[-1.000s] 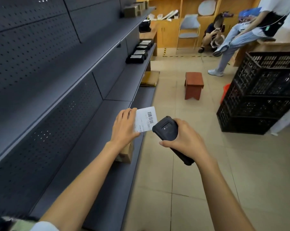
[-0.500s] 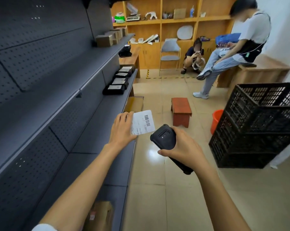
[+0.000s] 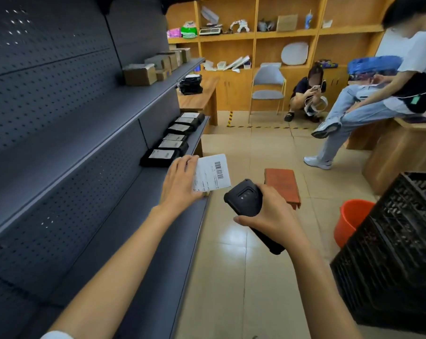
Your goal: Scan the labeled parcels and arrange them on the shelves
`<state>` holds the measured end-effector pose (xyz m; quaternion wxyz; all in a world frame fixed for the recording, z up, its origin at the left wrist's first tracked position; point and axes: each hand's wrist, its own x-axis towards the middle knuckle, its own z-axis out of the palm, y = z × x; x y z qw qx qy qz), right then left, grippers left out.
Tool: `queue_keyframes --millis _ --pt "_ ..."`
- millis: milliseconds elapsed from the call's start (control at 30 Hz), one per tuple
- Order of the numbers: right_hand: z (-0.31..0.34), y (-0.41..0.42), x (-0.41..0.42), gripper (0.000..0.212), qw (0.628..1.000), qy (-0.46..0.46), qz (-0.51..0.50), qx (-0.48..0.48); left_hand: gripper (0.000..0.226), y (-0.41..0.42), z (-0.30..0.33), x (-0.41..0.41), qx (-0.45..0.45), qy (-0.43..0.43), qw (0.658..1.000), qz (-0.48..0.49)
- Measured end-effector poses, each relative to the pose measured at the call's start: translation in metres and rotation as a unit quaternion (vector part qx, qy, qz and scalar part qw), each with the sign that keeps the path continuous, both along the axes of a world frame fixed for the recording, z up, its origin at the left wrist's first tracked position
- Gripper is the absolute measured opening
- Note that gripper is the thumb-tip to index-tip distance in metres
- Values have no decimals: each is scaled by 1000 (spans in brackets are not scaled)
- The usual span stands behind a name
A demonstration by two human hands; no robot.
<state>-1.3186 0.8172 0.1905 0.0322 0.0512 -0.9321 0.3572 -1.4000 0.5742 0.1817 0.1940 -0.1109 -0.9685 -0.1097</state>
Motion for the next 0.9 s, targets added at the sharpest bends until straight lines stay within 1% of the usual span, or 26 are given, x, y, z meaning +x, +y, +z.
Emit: queue_keyframes --millis 100,167,267,433,533,633,733,900 --pt "22 10 -98 76 999 12 44 19 97 -1 25 -80 -17 6 999 34" --pt "38 11 -161 77 996 35 75 17 99 -8 47 -127 -29 22 997 64" --pt "58 -3 -240 77 992 59 114 6 101 -26 78 -180 -32 38 993 103" --pt "75 -46 -347 85 982 82 170 1 98 -65 115 -253 -43 75 982 167" --pt "81 -78 -410 96 975 104 197 15 102 -96 128 -297 -57 87 972 209" --pt "91 -115 -469 104 965 127 229 24 105 -129 136 -340 -66 88 963 245" --pt "107 -149 -525 104 957 138 252 45 105 -161 146 -382 -67 78 958 268" --pt "120 -196 -609 103 944 146 293 47 109 -215 161 -431 -66 25 951 301"
